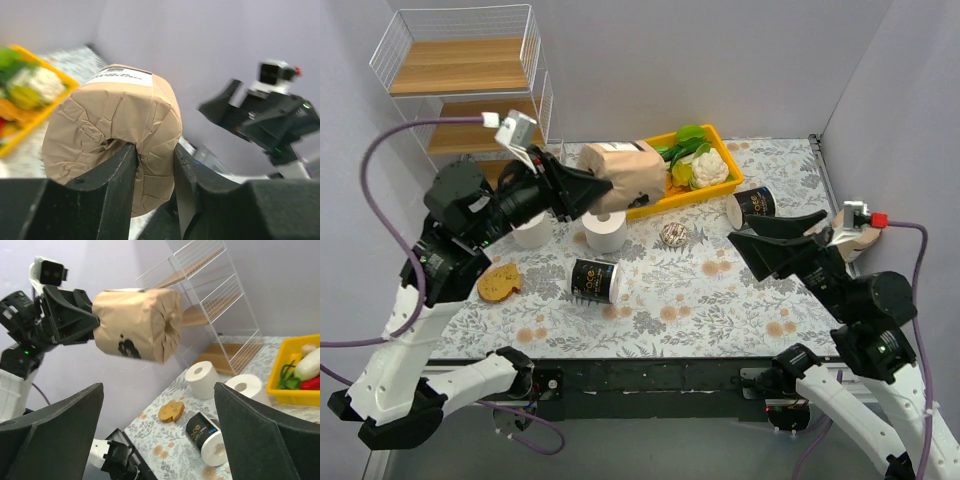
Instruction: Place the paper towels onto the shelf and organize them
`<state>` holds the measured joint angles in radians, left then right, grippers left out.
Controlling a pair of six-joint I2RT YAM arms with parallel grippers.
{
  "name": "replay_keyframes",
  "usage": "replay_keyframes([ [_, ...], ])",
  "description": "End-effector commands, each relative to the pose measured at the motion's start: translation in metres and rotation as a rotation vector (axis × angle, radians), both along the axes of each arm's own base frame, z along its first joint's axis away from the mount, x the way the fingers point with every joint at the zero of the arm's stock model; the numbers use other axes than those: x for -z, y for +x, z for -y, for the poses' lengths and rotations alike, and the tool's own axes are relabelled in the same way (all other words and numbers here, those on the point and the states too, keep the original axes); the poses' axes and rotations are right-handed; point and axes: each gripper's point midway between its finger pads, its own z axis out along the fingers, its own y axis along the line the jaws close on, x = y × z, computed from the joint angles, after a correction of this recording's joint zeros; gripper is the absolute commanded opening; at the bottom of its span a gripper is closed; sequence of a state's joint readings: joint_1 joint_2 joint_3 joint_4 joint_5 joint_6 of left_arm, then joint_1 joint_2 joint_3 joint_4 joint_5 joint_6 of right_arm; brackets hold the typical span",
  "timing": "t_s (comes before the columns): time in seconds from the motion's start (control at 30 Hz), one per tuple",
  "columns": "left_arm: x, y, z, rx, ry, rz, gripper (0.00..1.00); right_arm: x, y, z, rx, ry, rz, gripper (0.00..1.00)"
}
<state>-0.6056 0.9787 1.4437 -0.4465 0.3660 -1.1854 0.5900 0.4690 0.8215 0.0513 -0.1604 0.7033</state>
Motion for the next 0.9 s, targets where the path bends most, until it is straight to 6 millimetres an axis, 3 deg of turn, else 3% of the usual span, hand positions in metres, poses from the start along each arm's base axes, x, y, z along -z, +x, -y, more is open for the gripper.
replay_keyframes([
  [0.0, -0.035, 0.024, -0.059, -0.324, 0.203, 0.121, 0.28, 0.006, -0.005, 0.031, 0.143, -0.089, -0.018, 0.99],
  [0.07, -0.033, 0.046, -0.083, -0.479, 0.315, 0.102, 0.28, 0.003, -0.010, 0.038, 0.160, -0.107, -0.005, 0.99],
  [0.1, -0.040, 0.049, -0.092, -0.529, 0.335, 0.114, 0.28, 0.001, -0.013, 0.041, 0.166, -0.109, 0.002, 0.99],
  [0.13, -0.060, 0.050, -0.115, -0.639, 0.333, 0.136, 0.28, 0.006, -0.014, 0.042, 0.171, -0.131, -0.012, 0.99],
  [0.2, -0.068, 0.059, -0.131, -0.734, 0.391, 0.171, 0.27, 0.001, -0.019, 0.047, 0.179, -0.147, 0.010, 0.99],
  [0.23, -0.075, 0.064, -0.149, -0.840, 0.400, 0.183, 0.28, 0.005, -0.020, 0.048, 0.180, -0.164, 0.001, 0.98],
  [0.37, -0.086, 0.077, -0.181, -1.042, 0.477, 0.236, 0.27, 0.002, -0.029, 0.054, 0.182, -0.192, 0.013, 0.99],
  [0.63, -0.121, 0.098, -0.204, -1.275, 0.567, 0.382, 0.27, 0.002, -0.039, 0.064, 0.195, -0.210, 0.017, 0.99],
  [0.87, -0.128, 0.117, -0.195, -1.313, 0.618, 0.471, 0.28, -0.001, -0.043, 0.069, 0.207, -0.194, 0.024, 0.99],
])
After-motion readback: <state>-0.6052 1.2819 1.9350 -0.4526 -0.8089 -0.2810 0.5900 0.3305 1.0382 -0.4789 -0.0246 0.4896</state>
